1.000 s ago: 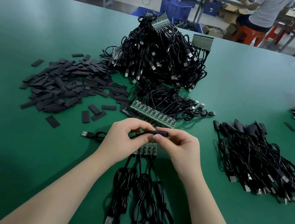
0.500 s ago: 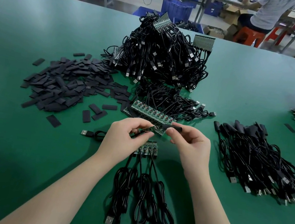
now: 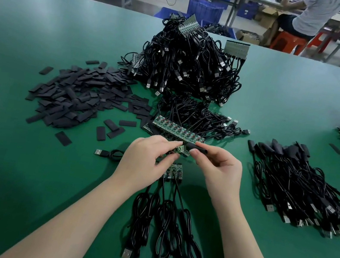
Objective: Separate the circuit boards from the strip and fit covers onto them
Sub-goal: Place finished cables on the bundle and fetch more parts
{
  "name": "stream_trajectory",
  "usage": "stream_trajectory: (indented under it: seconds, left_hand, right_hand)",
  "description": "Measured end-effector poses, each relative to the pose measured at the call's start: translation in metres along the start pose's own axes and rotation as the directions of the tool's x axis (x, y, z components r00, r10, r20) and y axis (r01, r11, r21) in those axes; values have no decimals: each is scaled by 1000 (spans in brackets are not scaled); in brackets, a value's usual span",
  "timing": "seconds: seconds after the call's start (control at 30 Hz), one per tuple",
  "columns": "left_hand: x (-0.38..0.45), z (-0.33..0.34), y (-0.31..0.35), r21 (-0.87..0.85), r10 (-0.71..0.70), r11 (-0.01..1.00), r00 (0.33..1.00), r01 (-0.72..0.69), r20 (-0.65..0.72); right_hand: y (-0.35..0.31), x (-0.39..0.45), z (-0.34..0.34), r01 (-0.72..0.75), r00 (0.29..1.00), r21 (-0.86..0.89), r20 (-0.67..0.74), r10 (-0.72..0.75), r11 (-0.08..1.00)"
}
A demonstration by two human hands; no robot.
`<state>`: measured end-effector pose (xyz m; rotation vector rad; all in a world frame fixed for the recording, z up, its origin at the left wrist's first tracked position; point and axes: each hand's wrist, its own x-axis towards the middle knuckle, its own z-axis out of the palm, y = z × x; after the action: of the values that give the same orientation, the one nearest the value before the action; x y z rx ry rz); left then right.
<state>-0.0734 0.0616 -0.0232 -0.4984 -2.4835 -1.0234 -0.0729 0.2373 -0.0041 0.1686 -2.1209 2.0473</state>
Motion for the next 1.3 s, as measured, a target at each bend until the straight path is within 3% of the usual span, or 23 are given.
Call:
stream_trajectory:
  seconds: [0.2,0.53,0.87,1.1,1.23,1.3]
  left_hand:
    - [0,1,-3,-12,-15,1000,1000,15,22]
    - [-1,1,-3,-13,-48,999,998,48,28]
    - [-1,1,-1,-53,-23,998,998,26,52]
    - [0,-4,2,22,47,999,993,-49,105]
    - [-2,-4,6,-82,-151,985,988,149,-15]
    - [-1,-4,6,-95,-170,981,985,167,-30]
  right_hand:
    - [1,-1,2,4,999,-85,36,-1,996]
    - [2,0,-1,-20,1000,-18,9,20,1000]
    - [0,-2,2,34,999,-73,21,-33,997]
    - [-4,0,-3,18,985,-140,172,7,990]
    - [-4,1,-5,0,990,-117,141,16,993]
    - [-3,1,-4,-3,991,-121,133,19,993]
